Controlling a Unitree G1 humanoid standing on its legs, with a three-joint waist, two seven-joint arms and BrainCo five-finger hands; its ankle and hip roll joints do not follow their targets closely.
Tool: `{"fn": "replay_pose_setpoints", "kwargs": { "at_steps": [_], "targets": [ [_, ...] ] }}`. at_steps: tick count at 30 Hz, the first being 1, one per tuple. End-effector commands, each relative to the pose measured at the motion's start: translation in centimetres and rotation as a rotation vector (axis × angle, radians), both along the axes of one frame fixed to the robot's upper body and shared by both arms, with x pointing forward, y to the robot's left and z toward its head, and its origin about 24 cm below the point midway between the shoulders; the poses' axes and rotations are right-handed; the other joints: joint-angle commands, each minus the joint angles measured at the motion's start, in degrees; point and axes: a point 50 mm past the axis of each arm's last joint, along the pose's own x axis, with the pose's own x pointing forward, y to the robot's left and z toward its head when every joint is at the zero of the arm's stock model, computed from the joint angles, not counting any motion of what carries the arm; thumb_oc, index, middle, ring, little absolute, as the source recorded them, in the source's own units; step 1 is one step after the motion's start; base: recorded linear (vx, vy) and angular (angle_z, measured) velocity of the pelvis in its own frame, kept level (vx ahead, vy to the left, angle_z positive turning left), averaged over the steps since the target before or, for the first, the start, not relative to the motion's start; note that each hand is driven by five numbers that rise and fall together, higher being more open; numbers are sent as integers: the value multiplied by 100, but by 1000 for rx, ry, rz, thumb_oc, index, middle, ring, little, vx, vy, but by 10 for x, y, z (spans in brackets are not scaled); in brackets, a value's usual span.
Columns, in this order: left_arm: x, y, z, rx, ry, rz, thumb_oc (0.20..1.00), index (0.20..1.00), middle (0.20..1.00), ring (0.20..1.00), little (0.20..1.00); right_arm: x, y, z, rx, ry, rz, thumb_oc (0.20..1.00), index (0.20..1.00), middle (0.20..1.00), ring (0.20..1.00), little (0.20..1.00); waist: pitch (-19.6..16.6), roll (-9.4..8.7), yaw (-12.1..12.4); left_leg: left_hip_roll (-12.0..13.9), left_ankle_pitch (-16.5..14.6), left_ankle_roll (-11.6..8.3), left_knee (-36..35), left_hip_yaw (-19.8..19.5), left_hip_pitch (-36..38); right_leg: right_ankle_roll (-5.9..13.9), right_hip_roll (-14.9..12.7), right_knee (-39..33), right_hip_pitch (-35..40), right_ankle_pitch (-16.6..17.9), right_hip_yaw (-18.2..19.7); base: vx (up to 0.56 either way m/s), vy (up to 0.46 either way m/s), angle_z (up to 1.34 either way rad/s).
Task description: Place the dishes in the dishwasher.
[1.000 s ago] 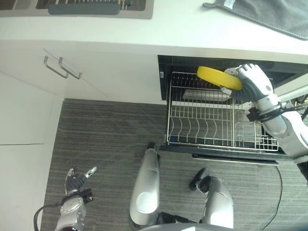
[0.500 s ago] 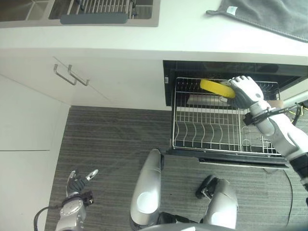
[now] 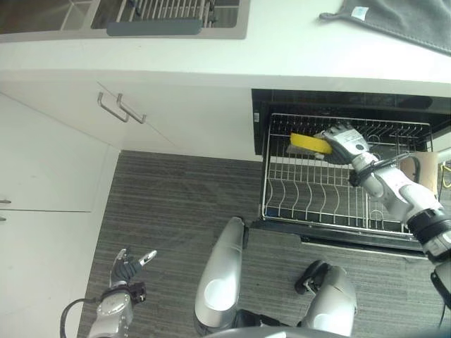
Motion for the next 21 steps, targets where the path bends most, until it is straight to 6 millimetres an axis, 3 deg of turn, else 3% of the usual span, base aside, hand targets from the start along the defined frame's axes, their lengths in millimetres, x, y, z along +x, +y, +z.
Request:
{"fn": "replay_pose_setpoints", "kwargs": {
  "at_steps": [1, 6, 16, 21],
  "targets": [
    [-3, 11, 8, 35, -14, -24, 1000, 1000, 1000, 1000, 1000, 14, 8, 42, -52, -144, 41, 200, 200, 200, 200, 200, -251, 211, 196, 283, 163, -171, -470, -62, -17, -307, 22, 475, -338, -232, -44, -71, 60, 2],
    [-5, 13, 8, 21, -16, -5, 1000, 1000, 1000, 1000, 1000, 22, -23, 45, -46, -131, -129, 200, 200, 200, 200, 200, -200, 273, 256, 198, 185, -129, -419, -67, -232, -284, -91, 678, -686, -210, 26, -68, 65, 3],
    [-2, 11, 14, 4, -65, -35, 1000, 1000, 1000, 1000, 1000, 27, -35, 51, -172, -60, -216, 200, 200, 200, 200, 200, -155, 356, 302, 88, 222, -84, -417, -37, -556, -250, -187, 829, -1180, -186, 184, -57, 49, 3],
    [1, 12, 15, 0, -72, -42, 1000, 1000, 1000, 1000, 1000, 30, -37, 41, -190, -4, -232, 200, 200, 200, 200, 200, -172, 369, 325, 84, 251, -73, -484, -16, -634, -253, -168, 797, -1284, -157, 196, -59, 4, -2]
  ]
}}
